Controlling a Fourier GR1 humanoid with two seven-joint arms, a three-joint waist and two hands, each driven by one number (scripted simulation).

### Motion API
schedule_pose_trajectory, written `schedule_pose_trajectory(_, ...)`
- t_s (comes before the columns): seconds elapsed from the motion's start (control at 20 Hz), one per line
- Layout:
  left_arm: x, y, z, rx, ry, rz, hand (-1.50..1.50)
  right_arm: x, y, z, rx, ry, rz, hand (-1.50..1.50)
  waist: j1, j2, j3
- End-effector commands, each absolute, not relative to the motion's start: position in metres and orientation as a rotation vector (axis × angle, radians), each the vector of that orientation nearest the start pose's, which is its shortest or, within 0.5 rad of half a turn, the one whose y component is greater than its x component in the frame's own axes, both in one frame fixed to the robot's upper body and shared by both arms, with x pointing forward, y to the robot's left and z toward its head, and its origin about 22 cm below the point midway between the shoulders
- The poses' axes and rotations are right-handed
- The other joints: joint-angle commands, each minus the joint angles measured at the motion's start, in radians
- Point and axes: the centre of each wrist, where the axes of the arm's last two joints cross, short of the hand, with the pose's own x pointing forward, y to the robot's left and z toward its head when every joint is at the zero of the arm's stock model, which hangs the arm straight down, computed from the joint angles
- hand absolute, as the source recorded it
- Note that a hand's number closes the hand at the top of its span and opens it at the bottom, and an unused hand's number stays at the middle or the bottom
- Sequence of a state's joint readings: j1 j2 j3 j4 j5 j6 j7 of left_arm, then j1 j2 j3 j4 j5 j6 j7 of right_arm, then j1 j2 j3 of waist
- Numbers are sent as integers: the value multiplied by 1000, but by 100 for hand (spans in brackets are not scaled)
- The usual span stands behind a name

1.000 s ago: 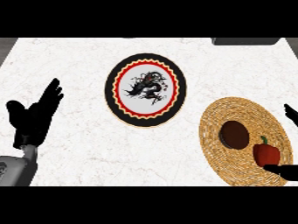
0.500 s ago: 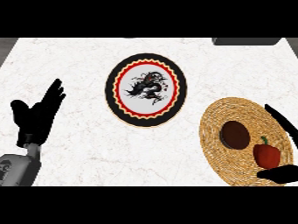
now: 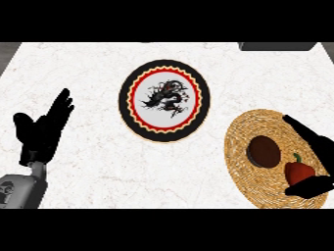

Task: Pick the cupcake from the placemat and place it in the plate

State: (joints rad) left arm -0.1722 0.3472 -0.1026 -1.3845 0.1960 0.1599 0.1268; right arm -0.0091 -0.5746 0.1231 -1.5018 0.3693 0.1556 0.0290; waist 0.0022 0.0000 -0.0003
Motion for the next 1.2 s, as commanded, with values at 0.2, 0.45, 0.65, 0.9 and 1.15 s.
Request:
schedule_pose_trajectory(0.2,297,288,25,194,-1404,-72,0,262,-319,20,-509,-1126,996,-150,-2,0,0)
schedule_pose_trajectory(0.45,278,293,0,168,-1429,-78,0,274,-297,7,-530,-1127,1008,-150,-1,1,0)
schedule_pose_trajectory(0.65,276,277,19,142,-1389,-93,0,270,-301,-4,-555,-1119,1003,-150,0,0,0)
schedule_pose_trajectory(0.9,278,277,17,181,-1407,-68,0,285,-288,-8,-552,-1071,1063,-150,1,0,0)
schedule_pose_trajectory(1.15,281,278,11,177,-1401,-96,0,298,-286,-14,-493,-1040,1155,150,2,1,0)
